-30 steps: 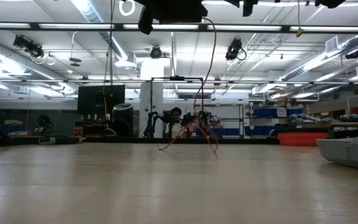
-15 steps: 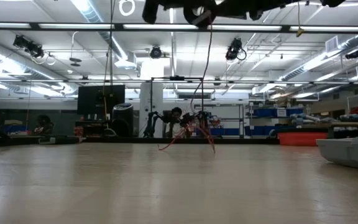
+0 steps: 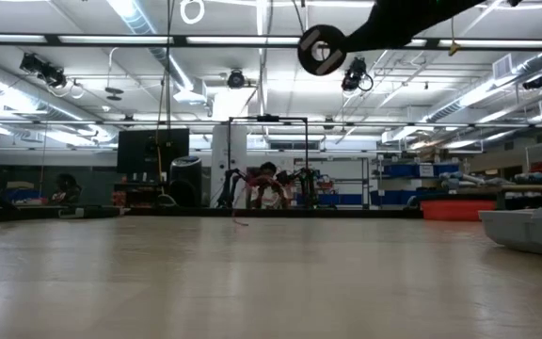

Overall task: Coil cords
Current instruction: Uncoil the wire

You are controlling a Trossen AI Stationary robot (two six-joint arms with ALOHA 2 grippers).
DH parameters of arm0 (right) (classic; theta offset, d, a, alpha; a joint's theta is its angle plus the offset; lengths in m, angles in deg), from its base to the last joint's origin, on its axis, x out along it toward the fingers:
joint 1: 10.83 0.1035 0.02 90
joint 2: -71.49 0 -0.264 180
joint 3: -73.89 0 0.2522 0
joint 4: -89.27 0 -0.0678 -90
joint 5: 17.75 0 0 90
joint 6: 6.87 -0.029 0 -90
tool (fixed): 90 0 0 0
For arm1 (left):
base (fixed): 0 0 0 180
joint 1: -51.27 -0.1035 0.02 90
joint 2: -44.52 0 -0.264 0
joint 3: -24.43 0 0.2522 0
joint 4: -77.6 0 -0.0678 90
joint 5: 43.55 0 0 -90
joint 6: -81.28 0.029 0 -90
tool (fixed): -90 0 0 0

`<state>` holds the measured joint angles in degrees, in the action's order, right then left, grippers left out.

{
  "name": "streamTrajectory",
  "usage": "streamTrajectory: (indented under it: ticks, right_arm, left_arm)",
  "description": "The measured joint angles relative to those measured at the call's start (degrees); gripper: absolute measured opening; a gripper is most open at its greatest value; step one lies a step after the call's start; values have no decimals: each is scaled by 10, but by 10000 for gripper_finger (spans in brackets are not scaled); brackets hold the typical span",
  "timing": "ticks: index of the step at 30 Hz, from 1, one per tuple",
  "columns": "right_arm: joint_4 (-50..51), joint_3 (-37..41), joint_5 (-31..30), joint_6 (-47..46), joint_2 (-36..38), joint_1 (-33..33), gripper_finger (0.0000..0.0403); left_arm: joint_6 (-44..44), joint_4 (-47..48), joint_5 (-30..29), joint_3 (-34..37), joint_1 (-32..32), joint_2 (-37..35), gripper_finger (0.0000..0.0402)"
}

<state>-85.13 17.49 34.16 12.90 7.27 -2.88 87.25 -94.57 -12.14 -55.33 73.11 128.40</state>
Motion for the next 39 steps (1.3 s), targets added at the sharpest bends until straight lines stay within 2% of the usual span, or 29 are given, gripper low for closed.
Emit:
streamTrajectory:
  ticks: [4,10,13,17,21,27,30,35,39]
  right_arm:
    - [43,0,10,-18,46,19,1]
    - [57,0,95,-62,126,37,1]
    - [43,0,137,-90,155,37,2]
    - [18,0,143,-112,174,37,2]
    - [-5,0,105,-113,173,37,1]
    - [-45,0,42,-104,145,33,2]
    - [-75,0,29,-102,121,23,2]
    - [-98,0,22,-88,75,4,2]
    - [-96,0,-9,-64,32,-18,2]
  left_arm:
    - [-1,39,-31,0,-1,-4,0]
    - [-35,92,-29,0,-22,-5,0]
    - [-76,119,22,0,-40,-5,0]
    - [-109,126,138,1,-61,0,0]
    - [-123,121,256,2,-72,12,1]
    - [-135,104,380,2,-73,30,1]
    - [-142,87,429,1,-72,33,1]
    - [-142,60,470,1,-64,33,1]
    - [-130,13,499,1,-52,33,1]
